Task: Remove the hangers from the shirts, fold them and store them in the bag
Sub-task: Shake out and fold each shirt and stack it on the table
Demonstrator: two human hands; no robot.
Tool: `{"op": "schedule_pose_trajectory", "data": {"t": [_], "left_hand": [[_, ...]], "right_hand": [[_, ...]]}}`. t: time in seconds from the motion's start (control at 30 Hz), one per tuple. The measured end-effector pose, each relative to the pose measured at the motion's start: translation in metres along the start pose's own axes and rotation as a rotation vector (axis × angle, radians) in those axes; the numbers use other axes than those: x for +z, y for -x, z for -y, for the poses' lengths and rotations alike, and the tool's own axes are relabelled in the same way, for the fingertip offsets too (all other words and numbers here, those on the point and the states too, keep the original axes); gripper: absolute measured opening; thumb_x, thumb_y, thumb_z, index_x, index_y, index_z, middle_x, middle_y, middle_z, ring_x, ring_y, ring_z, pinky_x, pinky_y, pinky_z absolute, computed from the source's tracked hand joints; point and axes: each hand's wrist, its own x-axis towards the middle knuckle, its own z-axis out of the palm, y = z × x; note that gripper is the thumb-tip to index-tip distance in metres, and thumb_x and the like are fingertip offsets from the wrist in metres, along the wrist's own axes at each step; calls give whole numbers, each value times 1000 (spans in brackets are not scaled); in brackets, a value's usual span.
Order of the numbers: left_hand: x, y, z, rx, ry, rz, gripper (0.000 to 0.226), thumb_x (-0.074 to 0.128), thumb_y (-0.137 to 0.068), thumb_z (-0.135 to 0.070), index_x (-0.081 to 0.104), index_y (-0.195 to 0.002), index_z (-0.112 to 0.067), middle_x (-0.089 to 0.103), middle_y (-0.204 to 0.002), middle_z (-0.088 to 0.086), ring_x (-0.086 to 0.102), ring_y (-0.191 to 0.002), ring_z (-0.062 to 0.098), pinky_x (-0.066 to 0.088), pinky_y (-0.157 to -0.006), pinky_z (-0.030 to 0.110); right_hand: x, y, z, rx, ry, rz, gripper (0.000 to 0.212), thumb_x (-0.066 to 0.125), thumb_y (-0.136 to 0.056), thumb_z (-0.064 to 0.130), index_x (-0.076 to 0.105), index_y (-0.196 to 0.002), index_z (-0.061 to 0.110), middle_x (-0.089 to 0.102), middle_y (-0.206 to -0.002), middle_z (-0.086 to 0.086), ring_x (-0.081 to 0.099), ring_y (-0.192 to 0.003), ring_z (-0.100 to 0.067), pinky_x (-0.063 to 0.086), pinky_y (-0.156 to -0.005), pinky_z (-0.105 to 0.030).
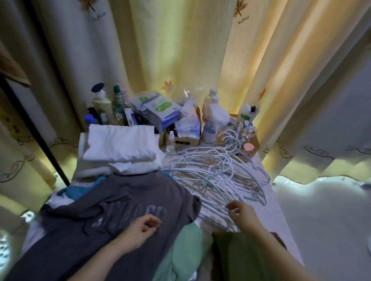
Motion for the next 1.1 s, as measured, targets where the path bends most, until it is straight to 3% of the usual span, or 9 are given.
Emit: {"op": "schedule_pose_trajectory", "data": {"t": [0.17, 0.3, 0.43, 0.53, 0.6, 0.77, 0.9, 1.0, 1.1], "left_hand": [[-66, 23, 34, 2, -63, -169, 21, 54, -91, 2, 62, -101, -15, 65, -103, 5, 61, -94, 18, 45, -76, 10], [-112, 24, 43, 73, -179, -376, 24, 56, -87, 6, 65, -104, -10, 60, -107, 10, 59, -102, 22, 47, -91, 30], [-140, 8, 51, 3, -303, -504, 32, 59, -86, -1, 59, -118, -5, 56, -122, 17, 52, -117, 31, 40, -101, 36], [-141, -5, 51, -133, -294, -391, 46, 58, -90, -11, 44, -133, -5, 49, -135, 16, 48, -125, 31, 38, -101, 34], [-136, -12, 51, -216, -325, -305, 50, 58, -90, -20, 40, -135, -4, 48, -137, 16, 48, -125, 31, 41, -100, 36], [-129, -19, 59, -408, -552, -343, 60, 57, -88, -48, 40, -130, -9, 52, -132, 12, 52, -119, 31, 43, -92, 39], [-132, -17, 71, -293, -523, -293, 21, 66, -84, -29, 52, -97, -20, 64, -109, 5, 59, -102, 25, 44, -82, 33], [-141, -10, 76, -142, -442, -115, 22, 71, -73, -16, 51, -74, -26, 58, -75, -6, 55, -73, 14, 40, -65, 26], [-143, 4, 77, -29, -504, 129, 32, 65, -70, -9, 40, -62, -27, 45, -67, -10, 41, -62, 6, 31, -58, 21]], "right_hand": [[49, -30, 84, -193, 9, 115, 26, 59, -87, 11, 63, -111, 3, 67, -108, -17, 62, -100, -30, 44, -80, -32], [77, -47, 121, -164, -44, 143, 48, 65, -87, 24, 47, -126, 4, 60, -121, -18, 58, -110, -32, 44, -85, -32], [94, -63, 130, -55, 52, 147, 61, 62, -87, 44, 39, -129, 7, 49, -134, -19, 48, -123, -36, 43, -97, -43], [98, -68, 124, 12, 75, 149, 70, 61, -85, 50, 36, -133, 7, 45, -138, -21, 44, -127, -37, 41, -101, -45], [95, -66, 122, 11, 90, 163, 69, 65, -83, 49, 40, -132, 7, 51, -134, -19, 50, -122, -36, 44, -95, -41], [90, -55, 121, -209, 141, 248, 19, 67, -85, 27, 69, -98, 13, 69, -101, -11, 63, -94, -25, 41, -71, -27], [93, -40, 117, -277, 159, 372, 18, 65, -87, 22, 73, -91, 7, 71, -92, -13, 56, -76, -14, 35, -63, -22], [93, -41, 120, -256, 93, 182, 17, 65, -85, 17, 69, -95, 4, 69, -96, -15, 63, -88, -25, 38, -69, -27], [88, -48, 131, -292, 22, 74, 38, 70, -81, 17, 58, -115, 5, 62, -113, -15, 59, -105, -31, 43, -82, -31]]}}
